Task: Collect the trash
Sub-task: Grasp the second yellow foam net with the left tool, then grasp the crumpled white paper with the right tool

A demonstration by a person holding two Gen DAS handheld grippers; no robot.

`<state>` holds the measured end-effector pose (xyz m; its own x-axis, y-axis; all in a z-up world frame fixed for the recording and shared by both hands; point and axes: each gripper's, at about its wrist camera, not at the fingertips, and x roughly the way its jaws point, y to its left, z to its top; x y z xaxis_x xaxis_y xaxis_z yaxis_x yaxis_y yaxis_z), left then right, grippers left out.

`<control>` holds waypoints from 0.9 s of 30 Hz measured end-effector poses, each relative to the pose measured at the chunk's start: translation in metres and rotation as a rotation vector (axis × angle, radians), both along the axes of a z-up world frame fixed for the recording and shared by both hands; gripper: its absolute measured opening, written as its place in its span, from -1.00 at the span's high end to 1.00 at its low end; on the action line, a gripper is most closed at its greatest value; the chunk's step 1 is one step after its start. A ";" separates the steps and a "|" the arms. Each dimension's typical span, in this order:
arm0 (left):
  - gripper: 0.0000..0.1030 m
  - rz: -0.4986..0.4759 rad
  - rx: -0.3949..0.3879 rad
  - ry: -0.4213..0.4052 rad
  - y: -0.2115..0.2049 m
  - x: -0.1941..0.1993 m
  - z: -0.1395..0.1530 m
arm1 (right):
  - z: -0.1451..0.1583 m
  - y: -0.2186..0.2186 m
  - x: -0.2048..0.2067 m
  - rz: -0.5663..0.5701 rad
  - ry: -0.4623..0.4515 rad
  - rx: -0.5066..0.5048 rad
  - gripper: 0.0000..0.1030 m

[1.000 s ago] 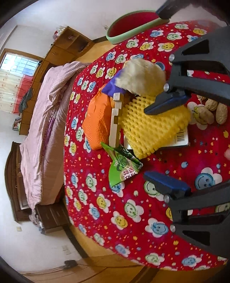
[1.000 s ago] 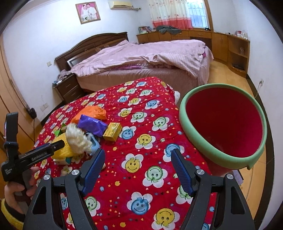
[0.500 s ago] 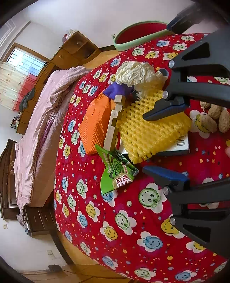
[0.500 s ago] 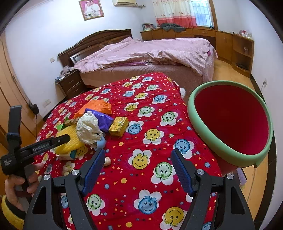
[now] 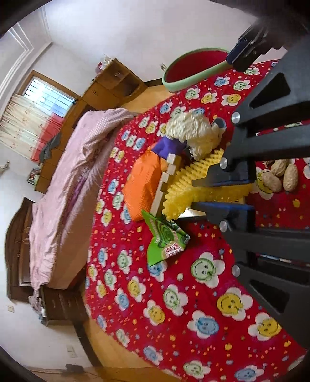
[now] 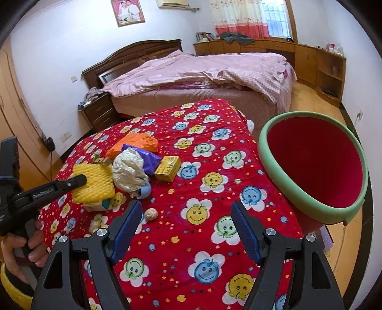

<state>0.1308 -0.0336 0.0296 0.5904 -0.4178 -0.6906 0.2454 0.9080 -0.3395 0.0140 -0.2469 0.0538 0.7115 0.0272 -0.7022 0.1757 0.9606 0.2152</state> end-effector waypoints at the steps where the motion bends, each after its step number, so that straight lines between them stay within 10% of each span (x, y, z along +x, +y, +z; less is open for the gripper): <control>1: 0.80 0.002 -0.003 -0.006 0.002 -0.002 0.002 | 0.001 0.002 0.000 0.005 -0.002 -0.002 -0.51; 13: 0.81 0.088 -0.024 -0.119 0.044 -0.031 0.036 | 0.008 0.033 0.027 0.086 -0.006 -0.041 -0.51; 27: 0.81 0.156 0.006 -0.075 0.071 -0.017 0.007 | -0.016 0.065 0.093 0.134 0.041 -0.056 -0.49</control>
<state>0.1134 0.0373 0.0361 0.6974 -0.3134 -0.6446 0.1260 0.9390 -0.3202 0.1066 -0.1823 0.0375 0.6751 0.0797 -0.7334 0.0524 0.9864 0.1555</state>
